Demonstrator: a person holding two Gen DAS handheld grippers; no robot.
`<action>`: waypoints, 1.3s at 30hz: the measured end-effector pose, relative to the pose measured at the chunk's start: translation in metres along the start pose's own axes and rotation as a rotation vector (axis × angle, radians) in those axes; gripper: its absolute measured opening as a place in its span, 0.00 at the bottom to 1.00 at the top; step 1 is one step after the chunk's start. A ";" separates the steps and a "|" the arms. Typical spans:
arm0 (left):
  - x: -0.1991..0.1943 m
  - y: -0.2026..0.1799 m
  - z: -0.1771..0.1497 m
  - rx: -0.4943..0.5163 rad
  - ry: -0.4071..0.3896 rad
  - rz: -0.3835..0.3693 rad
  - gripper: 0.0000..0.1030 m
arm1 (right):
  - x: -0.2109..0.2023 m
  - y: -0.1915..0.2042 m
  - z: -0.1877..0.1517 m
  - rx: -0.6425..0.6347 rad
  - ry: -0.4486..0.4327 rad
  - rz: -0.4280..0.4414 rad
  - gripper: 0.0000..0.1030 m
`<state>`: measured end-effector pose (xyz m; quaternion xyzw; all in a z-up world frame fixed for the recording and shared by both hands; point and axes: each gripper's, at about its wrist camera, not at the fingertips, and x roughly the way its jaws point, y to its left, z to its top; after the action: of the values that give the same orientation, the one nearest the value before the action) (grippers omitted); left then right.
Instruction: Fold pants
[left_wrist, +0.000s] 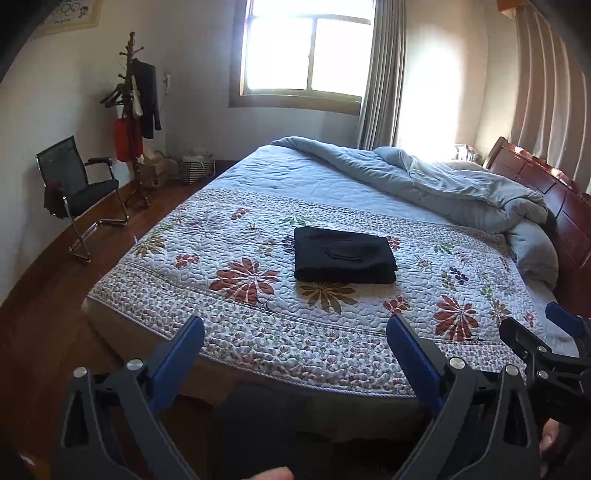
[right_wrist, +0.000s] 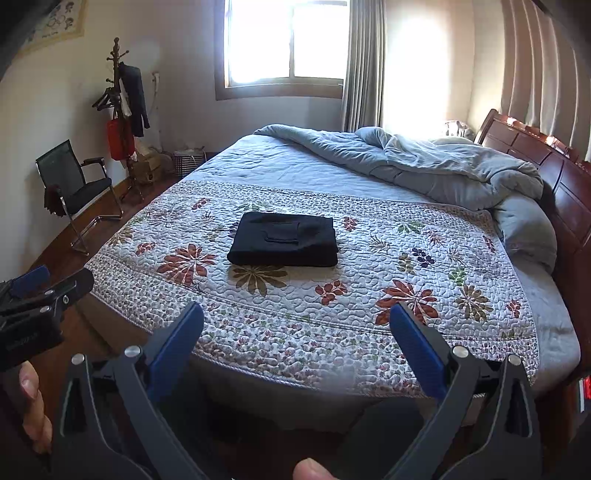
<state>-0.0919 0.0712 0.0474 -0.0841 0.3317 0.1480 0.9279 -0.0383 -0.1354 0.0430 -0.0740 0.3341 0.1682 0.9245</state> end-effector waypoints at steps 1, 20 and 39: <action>0.002 0.000 0.000 0.000 0.004 -0.001 0.96 | 0.002 0.001 0.000 -0.002 0.004 0.000 0.97; 0.020 -0.002 0.010 -0.011 0.025 -0.004 0.96 | 0.026 0.000 0.005 0.000 0.039 0.000 0.97; 0.017 -0.004 0.009 -0.019 0.007 0.000 0.96 | 0.028 -0.005 0.000 0.016 0.040 -0.010 0.97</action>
<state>-0.0727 0.0732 0.0434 -0.0936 0.3337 0.1507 0.9258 -0.0159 -0.1328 0.0250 -0.0716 0.3534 0.1597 0.9190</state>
